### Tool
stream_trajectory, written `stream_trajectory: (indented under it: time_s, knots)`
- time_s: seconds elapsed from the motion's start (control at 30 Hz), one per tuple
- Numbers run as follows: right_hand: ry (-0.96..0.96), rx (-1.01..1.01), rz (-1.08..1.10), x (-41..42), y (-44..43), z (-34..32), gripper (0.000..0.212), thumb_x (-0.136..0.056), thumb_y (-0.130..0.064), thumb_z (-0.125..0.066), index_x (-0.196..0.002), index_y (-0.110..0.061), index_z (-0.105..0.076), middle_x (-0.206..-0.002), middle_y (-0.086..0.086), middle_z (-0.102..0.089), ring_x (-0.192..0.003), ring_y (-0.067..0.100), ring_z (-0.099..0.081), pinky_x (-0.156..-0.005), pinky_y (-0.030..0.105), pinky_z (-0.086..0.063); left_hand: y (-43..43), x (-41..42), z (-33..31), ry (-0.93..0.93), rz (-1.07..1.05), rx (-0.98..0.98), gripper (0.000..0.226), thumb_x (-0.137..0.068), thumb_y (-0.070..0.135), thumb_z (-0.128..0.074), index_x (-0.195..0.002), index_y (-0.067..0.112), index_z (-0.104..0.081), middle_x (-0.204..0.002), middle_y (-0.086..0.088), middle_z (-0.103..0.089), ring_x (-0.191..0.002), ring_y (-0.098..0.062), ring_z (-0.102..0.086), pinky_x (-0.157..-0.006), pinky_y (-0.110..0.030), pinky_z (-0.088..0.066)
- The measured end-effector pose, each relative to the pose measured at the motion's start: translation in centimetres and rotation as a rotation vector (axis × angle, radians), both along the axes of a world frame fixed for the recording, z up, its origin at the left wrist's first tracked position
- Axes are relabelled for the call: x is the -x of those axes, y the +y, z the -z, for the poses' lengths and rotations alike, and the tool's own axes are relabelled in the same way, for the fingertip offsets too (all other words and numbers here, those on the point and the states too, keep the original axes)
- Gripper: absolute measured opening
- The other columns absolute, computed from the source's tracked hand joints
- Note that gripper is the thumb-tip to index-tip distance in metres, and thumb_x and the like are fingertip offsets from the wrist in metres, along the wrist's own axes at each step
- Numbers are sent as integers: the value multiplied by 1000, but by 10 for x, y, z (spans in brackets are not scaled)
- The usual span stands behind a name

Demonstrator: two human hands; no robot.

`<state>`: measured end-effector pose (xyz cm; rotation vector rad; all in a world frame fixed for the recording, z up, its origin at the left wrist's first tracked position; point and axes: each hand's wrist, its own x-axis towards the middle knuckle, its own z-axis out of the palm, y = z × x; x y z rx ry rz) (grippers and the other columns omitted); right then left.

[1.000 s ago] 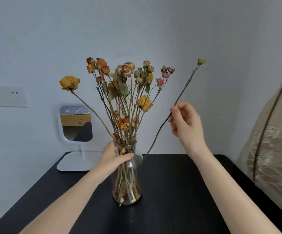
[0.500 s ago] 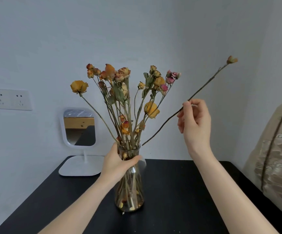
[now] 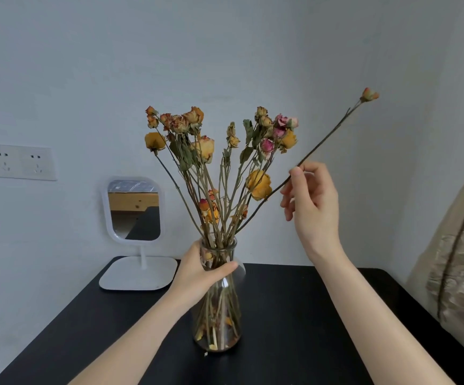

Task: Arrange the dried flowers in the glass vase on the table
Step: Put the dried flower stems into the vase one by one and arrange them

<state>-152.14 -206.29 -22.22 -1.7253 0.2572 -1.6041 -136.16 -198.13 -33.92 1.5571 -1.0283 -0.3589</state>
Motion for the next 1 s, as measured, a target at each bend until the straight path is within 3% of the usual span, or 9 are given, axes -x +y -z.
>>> stream_trajectory:
  time_s: [0.13, 0.4, 0.53, 0.67, 0.9, 1.0]
  knots:
    - [72, 21, -54, -6, 1, 1, 17, -98, -17, -43, -84, -25, -50, -64, -3, -56, -53, 8, -53, -40, 20, -43, -2, -1, 8, 43, -18, -3, 40, -68, 45, -76, -98, 40, -51, -107, 15, -61, -102, -3, -57, -75, -15, -42]
    - [142, 73, -28, -11, 2, -2, 17, -96, -19, -46, -83, -26, -54, -66, -4, -61, -56, 8, -57, -45, 20, -49, -4, -3, 12, 43, -47, -4, 40, -64, 50, -75, -94, 42, -49, -105, 16, -58, -97, -1, -56, -69, -13, -39]
    - [152, 101, 4, -12, 3, 4, 14, -96, -20, -45, -84, -23, -51, -68, -3, -60, -56, 6, -57, -47, 18, -49, -5, -3, 12, 35, -46, 5, 40, -65, 49, -74, -95, 41, -49, -108, 12, -59, -99, -3, -56, -71, -14, -40]
    - [232, 91, 47, -11, -3, 14, 14, -97, -21, -43, -90, -10, -51, -70, 3, -62, -53, 5, -55, -47, 17, -48, -6, -1, 14, 21, -62, 6, 40, -66, 49, -74, -94, 40, -48, -109, 9, -57, -101, -6, -55, -73, -15, -41]
    - [171, 43, 97, -15, -4, 9, 12, -98, -20, -41, -89, -14, -48, -68, 3, -61, -51, 4, -55, -45, 13, -46, -9, 3, 13, 8, -97, 39, 54, -57, 56, -75, -101, 40, -48, -113, 7, -56, -107, -8, -53, -88, -26, -45]
    - [230, 45, 101, -19, -4, 8, 12, -98, -20, -41, -90, -13, -48, -69, 2, -61, -52, 7, -56, -46, 14, -47, -10, 3, 14, 3, -107, 37, 51, -55, 59, -74, -96, 43, -47, -112, 9, -55, -106, -8, -52, -85, -24, -44]
